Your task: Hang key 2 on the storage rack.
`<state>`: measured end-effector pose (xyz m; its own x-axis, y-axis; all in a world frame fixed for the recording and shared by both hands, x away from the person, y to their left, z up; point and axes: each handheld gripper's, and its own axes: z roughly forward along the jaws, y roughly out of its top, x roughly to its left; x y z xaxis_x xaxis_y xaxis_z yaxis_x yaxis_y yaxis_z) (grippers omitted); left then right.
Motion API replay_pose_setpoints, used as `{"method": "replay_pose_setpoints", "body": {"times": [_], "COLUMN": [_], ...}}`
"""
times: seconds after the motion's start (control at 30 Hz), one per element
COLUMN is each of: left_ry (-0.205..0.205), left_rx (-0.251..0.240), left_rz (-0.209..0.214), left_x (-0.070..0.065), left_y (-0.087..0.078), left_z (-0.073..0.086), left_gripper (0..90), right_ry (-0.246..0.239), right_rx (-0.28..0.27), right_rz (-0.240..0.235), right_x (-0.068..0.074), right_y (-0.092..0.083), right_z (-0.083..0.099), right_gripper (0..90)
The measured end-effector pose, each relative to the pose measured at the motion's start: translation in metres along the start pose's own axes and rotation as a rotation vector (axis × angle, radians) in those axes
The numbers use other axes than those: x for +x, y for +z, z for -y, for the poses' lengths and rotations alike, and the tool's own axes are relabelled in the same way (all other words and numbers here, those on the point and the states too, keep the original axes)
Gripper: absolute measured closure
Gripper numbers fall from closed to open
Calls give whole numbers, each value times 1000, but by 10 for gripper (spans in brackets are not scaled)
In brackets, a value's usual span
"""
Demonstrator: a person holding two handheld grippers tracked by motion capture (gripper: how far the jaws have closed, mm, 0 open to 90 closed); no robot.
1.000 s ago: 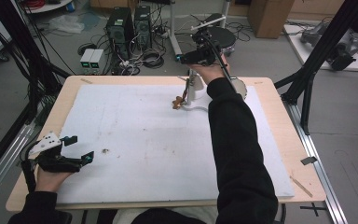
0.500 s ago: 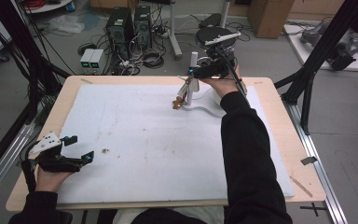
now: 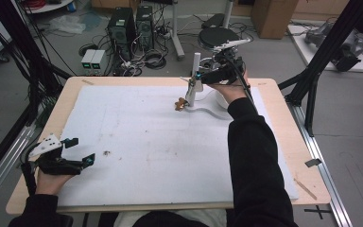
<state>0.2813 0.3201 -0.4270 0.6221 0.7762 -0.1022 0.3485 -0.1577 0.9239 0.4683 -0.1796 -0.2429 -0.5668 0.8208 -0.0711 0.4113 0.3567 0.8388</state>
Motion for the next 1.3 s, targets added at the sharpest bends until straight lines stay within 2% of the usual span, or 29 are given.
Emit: {"method": "replay_pose_setpoints", "body": {"times": [0.13,0.2,0.23,0.33,0.43,0.67,0.73,1.13,1.3], "left_ry": [-2,-3,-3,-2,-4,-8,-9,-10,-8], "left_rx": [-3,-4,-4,-4,-4,-5,-3,5,10], "left_rz": [0,2,4,4,4,4,3,5,7], "left_x": [0,0,0,0,0,-2,-2,-1,-2], "left_y": [0,0,0,-1,-1,-4,-4,-3,-2], "left_z": [0,0,0,0,0,0,1,1,2], "left_gripper": [17,17,17,17,17,17,17,17,17], "right_ry": [-16,-9,-18,-26,-6,-1,2,32,51], "right_rx": [-5,-14,-2,-6,-2,2,0,6,22], "right_rz": [-2,-7,-7,-2,-10,-18,-21,-15,-6], "right_x": [3,4,5,6,7,8,8,3,2], "right_y": [-5,-8,-11,-14,-21,-29,-30,-39,-36], "right_z": [4,9,16,21,34,58,61,110,132], "right_gripper": [5,6,5,5,6,6,6,6,6]}}
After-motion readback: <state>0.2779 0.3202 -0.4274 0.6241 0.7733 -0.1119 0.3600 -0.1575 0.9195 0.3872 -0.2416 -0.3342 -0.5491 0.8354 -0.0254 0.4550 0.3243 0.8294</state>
